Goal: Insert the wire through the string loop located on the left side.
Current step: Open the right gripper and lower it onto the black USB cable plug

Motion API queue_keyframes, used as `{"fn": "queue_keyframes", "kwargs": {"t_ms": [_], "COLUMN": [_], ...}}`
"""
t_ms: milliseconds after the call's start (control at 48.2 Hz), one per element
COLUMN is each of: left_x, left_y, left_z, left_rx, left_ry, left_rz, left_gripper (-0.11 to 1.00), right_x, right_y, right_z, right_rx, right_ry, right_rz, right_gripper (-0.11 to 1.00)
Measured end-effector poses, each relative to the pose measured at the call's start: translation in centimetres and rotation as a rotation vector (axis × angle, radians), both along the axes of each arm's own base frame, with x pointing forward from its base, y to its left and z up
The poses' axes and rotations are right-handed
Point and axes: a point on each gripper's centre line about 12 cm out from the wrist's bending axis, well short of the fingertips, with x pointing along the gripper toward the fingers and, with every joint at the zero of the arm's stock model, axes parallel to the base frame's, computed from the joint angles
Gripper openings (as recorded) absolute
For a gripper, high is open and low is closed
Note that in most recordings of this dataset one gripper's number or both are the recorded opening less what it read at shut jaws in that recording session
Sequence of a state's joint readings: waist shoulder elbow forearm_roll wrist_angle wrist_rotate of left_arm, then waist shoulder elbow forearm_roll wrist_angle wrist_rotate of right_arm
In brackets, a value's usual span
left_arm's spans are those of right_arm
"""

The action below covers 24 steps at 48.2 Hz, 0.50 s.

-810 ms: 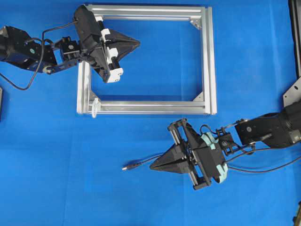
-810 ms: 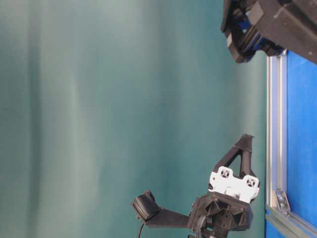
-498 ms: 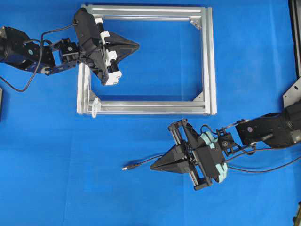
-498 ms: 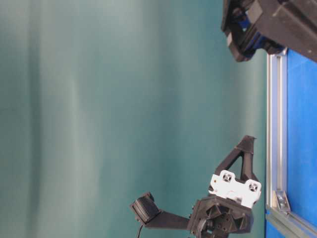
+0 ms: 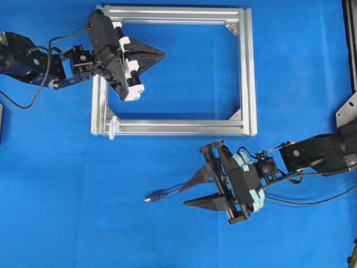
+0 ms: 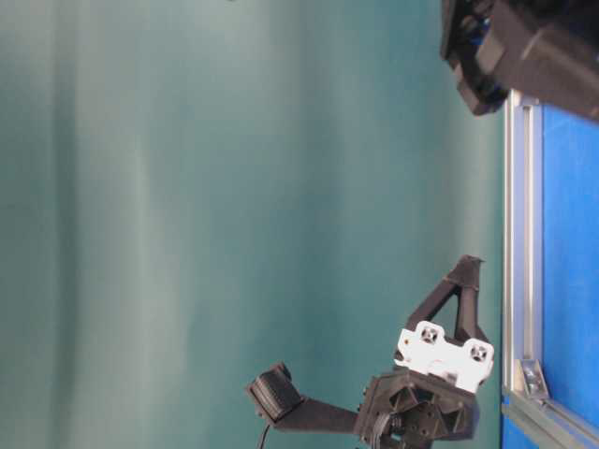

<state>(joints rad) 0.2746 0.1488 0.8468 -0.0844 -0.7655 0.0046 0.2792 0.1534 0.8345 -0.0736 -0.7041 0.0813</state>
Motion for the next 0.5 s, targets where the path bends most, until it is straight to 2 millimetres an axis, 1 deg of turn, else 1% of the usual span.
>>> {"fn": "queue_keyframes", "kwargs": {"t_ms": [83,125,145,208,353,436,498], "left_x": [0.0,0.0,0.0,0.0,0.0,0.0,0.0], "left_y": [0.0,0.0,0.0,0.0,0.0,0.0,0.0], "left_z": [-0.1,-0.1,-0.1,-0.1,0.0,-0.1,0.0], "left_rx": [0.000,0.000,0.000,0.000,0.000,0.000,0.000], "left_ry": [0.001,0.001,0.001,0.001,0.000,0.002,0.000], "left_rz": [0.000,0.000,0.000,0.000,0.000,-0.001,0.000], "left_gripper": [0.00,0.00,0.00,0.00,0.00,0.00,0.00], "right_x": [0.0,0.0,0.0,0.1,0.3,0.8,1.2], "right_y": [-0.1,-0.1,-0.1,-0.2,-0.2,-0.2,-0.1], "right_z": [0.0,0.0,0.0,0.0,0.1,-0.4,-1.2], "right_rx": [0.005,0.008,0.010,0.012,0.021,0.025,0.024], "right_ry": [0.003,0.004,0.003,0.005,0.001,0.010,0.028], "right_rz": [-0.009,-0.014,-0.015,-0.019,-0.031,-0.041,-0.048], "right_gripper": [0.85,0.92,0.92,0.89,0.91,0.91,0.91]}}
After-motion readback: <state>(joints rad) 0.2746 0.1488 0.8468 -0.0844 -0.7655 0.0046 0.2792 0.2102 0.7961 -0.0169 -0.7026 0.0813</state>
